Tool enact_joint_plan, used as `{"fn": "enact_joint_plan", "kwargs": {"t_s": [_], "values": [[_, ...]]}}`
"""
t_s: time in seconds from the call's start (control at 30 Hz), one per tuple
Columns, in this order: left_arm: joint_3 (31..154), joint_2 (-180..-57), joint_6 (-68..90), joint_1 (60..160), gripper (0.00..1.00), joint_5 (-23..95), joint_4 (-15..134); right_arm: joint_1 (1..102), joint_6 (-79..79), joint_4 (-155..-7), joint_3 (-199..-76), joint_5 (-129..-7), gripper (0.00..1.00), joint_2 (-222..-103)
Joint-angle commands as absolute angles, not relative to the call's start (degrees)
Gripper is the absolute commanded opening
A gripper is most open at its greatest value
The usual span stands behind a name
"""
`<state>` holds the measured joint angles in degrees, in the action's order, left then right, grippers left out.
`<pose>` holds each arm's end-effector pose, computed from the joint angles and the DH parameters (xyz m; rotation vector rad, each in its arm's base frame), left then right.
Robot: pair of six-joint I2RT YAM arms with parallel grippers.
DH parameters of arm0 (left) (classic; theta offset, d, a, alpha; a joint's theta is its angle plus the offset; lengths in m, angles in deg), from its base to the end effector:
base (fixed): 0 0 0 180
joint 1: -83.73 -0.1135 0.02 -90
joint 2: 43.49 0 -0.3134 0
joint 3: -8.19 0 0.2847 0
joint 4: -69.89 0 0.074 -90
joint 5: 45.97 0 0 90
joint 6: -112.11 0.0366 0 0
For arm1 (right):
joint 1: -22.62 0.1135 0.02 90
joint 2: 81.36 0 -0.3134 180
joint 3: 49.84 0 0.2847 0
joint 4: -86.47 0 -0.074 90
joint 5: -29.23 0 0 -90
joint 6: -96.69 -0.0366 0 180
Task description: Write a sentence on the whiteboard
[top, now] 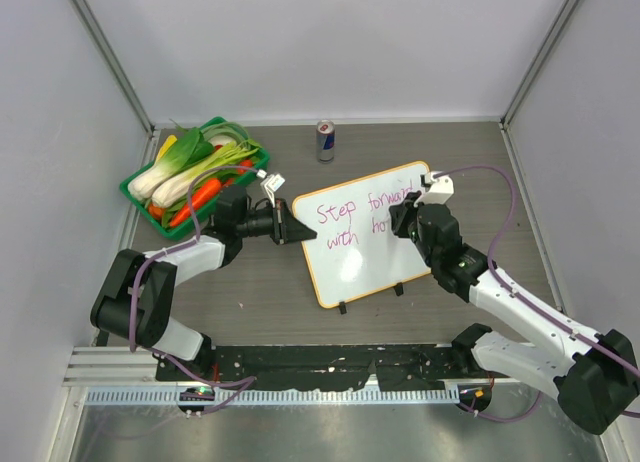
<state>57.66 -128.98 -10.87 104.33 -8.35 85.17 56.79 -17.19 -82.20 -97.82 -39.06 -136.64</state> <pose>0.2853 -0.1382 0.2244 0.4525 2.0289 -1.4769 0.1948 0.1159 0.3004 0.0887 1.8839 0.3378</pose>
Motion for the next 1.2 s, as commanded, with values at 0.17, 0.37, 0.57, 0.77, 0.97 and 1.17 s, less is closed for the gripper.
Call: {"fn": "enact_joint_plan", "kwargs": {"t_s": [0.17, 0.37, 0.57, 0.77, 0.97, 1.17], "values": [[55.87, -131.64, 0.84, 106.23, 0.0, -5.19, 77.15, 56.8, -17.92, -86.11, -100.06, -41.35, 0.02, -137.08], [55.87, -131.46, 0.84, 106.23, 0.0, -5.1, 77.06, 56.8, -17.74, -85.14, -99.45, -40.57, 0.02, -134.62], [55.95, -131.73, 0.84, 106.31, 0.0, -5.19, 77.06, 56.8, -17.3, -83.82, -99.1, -37.49, 0.01, -134.27], [55.87, -131.55, 0.84, 106.31, 0.0, -5.1, 77.06, 56.8, -17.3, -83.65, -98.57, -36.25, 0.01, -134.44], [55.87, -131.55, 0.92, 106.31, 0.0, -5.1, 77.06, 56.72, -17.39, -84.26, -97.78, -36.16, 0.01, -136.02], [55.87, -131.55, 0.92, 106.4, 0.0, -5.1, 76.98, 56.72, -18.01, -83.12, -97.08, -37.04, 0.01, -136.38]]}}
